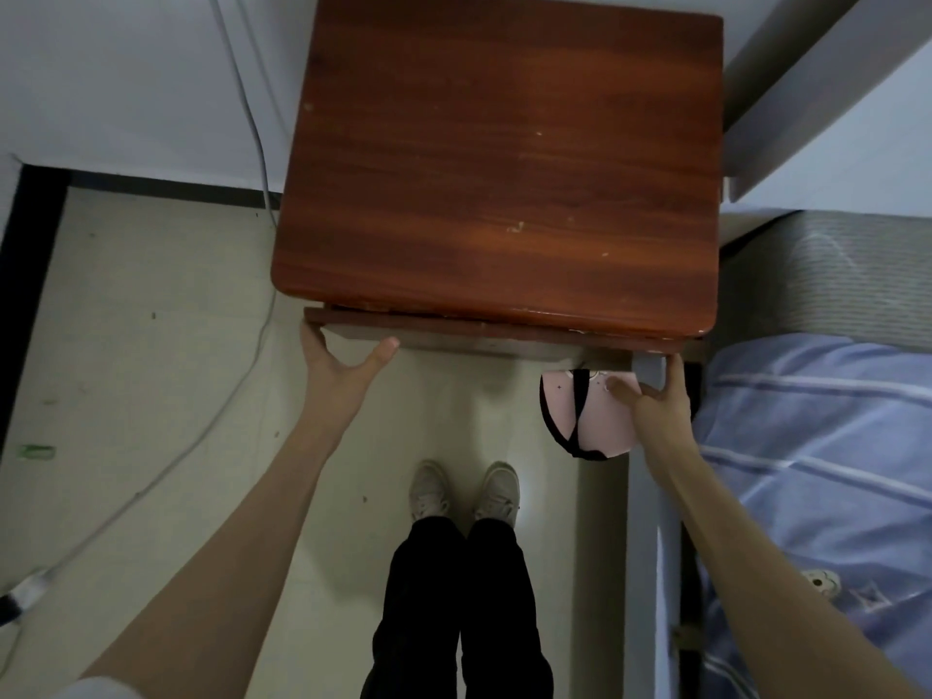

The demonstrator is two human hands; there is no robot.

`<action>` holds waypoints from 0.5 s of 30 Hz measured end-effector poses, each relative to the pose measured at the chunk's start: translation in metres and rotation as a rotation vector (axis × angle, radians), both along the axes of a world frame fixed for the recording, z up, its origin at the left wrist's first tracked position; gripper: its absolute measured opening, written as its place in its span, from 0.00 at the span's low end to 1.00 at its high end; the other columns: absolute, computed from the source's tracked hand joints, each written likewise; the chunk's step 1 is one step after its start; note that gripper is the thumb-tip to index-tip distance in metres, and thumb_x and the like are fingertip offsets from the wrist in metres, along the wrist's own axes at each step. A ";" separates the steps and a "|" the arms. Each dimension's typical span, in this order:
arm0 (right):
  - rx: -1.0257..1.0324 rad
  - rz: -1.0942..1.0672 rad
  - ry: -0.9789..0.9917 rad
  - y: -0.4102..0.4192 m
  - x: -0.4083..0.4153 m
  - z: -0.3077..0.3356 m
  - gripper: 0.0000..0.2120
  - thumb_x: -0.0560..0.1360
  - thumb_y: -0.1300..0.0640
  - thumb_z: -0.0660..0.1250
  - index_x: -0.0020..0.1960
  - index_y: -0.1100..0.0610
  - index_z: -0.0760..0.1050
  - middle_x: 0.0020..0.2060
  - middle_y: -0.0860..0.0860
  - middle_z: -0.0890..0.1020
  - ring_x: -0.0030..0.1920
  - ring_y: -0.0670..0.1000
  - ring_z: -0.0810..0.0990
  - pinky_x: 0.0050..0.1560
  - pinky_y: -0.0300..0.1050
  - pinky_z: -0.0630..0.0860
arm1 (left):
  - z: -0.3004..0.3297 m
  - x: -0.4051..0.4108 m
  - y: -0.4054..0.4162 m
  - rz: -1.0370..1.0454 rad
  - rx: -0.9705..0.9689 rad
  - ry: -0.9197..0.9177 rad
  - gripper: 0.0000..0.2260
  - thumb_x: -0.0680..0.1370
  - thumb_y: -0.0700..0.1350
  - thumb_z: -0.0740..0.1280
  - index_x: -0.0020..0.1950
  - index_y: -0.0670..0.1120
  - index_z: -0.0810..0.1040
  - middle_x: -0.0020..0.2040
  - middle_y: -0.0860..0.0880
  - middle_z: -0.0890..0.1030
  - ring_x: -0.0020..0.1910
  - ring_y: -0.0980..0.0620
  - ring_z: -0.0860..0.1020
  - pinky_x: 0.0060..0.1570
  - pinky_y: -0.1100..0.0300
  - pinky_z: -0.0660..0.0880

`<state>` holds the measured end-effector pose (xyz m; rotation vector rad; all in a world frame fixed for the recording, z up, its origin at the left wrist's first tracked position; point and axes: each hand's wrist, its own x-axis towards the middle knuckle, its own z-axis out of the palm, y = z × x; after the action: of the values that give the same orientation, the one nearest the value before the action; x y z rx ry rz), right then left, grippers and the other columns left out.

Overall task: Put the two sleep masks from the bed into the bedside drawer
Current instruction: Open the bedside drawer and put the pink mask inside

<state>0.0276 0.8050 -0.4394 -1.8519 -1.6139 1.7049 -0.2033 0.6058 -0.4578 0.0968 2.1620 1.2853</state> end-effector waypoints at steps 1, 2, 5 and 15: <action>-0.017 -0.008 -0.007 -0.005 0.005 0.000 0.35 0.73 0.61 0.66 0.73 0.48 0.51 0.61 0.60 0.75 0.50 0.55 0.75 0.48 0.50 0.71 | 0.001 0.007 -0.005 0.017 -0.014 -0.030 0.48 0.64 0.60 0.72 0.74 0.52 0.45 0.77 0.49 0.50 0.75 0.55 0.50 0.73 0.52 0.52; -0.037 -0.013 -0.019 -0.010 0.011 0.001 0.35 0.73 0.60 0.66 0.73 0.47 0.50 0.61 0.61 0.75 0.50 0.56 0.75 0.48 0.51 0.72 | 0.003 0.014 -0.011 0.031 -0.023 -0.052 0.49 0.63 0.61 0.71 0.74 0.52 0.44 0.77 0.49 0.49 0.75 0.54 0.49 0.74 0.52 0.51; -0.104 -0.006 -0.056 -0.025 0.027 0.004 0.35 0.73 0.59 0.65 0.73 0.47 0.50 0.59 0.60 0.76 0.50 0.58 0.76 0.49 0.53 0.74 | 0.004 0.026 -0.025 0.079 -0.012 -0.089 0.46 0.64 0.61 0.70 0.73 0.50 0.48 0.77 0.47 0.53 0.75 0.53 0.53 0.74 0.50 0.54; -0.266 0.046 -0.010 -0.047 0.027 0.031 0.07 0.71 0.57 0.67 0.49 0.57 0.78 0.48 0.57 0.81 0.49 0.59 0.79 0.45 0.52 0.77 | -0.013 0.026 -0.033 0.162 -0.013 -0.076 0.35 0.69 0.49 0.73 0.69 0.46 0.57 0.68 0.48 0.65 0.68 0.54 0.62 0.71 0.52 0.61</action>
<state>0.0542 0.7577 -0.4079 -1.9524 -1.5067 2.0185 -0.1771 0.5731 -0.4712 -0.1332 2.1481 1.3420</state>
